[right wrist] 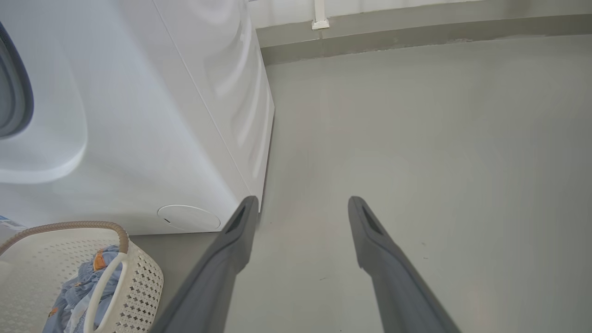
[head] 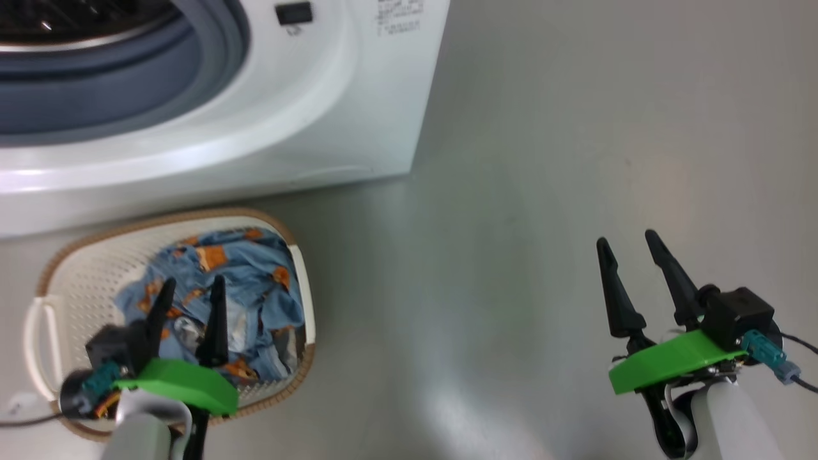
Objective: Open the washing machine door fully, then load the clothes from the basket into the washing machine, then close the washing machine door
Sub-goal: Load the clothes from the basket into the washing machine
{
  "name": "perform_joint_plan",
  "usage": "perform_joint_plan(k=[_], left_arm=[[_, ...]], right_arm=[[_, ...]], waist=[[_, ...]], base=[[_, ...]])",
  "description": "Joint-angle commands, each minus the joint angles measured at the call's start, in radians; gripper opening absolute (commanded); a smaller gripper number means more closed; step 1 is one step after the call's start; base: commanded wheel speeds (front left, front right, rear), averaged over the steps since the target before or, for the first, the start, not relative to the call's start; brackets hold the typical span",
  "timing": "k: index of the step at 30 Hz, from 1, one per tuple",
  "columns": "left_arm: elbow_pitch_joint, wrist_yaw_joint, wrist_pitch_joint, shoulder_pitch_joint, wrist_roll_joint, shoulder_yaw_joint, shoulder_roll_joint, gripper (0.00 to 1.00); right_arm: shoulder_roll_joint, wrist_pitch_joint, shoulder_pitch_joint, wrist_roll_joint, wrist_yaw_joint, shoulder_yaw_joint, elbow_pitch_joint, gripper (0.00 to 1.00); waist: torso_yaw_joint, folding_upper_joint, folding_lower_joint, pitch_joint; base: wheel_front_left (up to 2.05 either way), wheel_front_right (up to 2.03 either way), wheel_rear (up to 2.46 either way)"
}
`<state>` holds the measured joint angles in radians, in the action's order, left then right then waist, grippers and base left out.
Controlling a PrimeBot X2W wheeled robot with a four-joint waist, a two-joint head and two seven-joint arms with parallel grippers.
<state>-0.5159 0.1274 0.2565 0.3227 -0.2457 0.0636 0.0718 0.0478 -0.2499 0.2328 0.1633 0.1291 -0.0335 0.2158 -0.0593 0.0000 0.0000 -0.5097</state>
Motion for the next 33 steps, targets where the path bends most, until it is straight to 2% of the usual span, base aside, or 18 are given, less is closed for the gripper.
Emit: perform_joint_plan(k=[1, 11, 26, 33], left_arm=[[-0.01, 0.003, 0.005, 0.035, -0.023, -0.009, 0.043, 1.0], [-0.175, 0.003, 0.005, 0.185, -0.116, 0.069, 0.139, 1.0], [-0.372, 0.003, -0.023, 0.328, -0.313, 0.289, 0.24, 1.0], [-0.449, 0.003, -0.068, 0.386, -0.371, 0.352, 0.287, 1.0]], right_arm=[[0.002, -0.012, 0.015, 0.011, 0.002, 0.031, -0.022, 1.0], [0.002, -0.012, 0.061, 0.026, 0.002, 0.044, -0.052, 1.0], [0.002, -0.012, 0.087, 0.056, 0.002, 0.069, -0.076, 1.0], [0.002, -0.012, 0.092, 0.078, 0.002, 0.081, -0.077, 1.0]], waist=[[-0.037, 0.0, 0.0, -0.12], [-0.073, 0.0, 0.0, -0.265], [-0.111, 0.0, 0.0, -0.335], [-0.138, 0.0, 0.0, -0.363]], base=[[0.0, 0.0, 0.0], [0.0, 0.0, 0.0], [0.0, 0.0, 0.0], [0.0, 0.0, 0.0]])
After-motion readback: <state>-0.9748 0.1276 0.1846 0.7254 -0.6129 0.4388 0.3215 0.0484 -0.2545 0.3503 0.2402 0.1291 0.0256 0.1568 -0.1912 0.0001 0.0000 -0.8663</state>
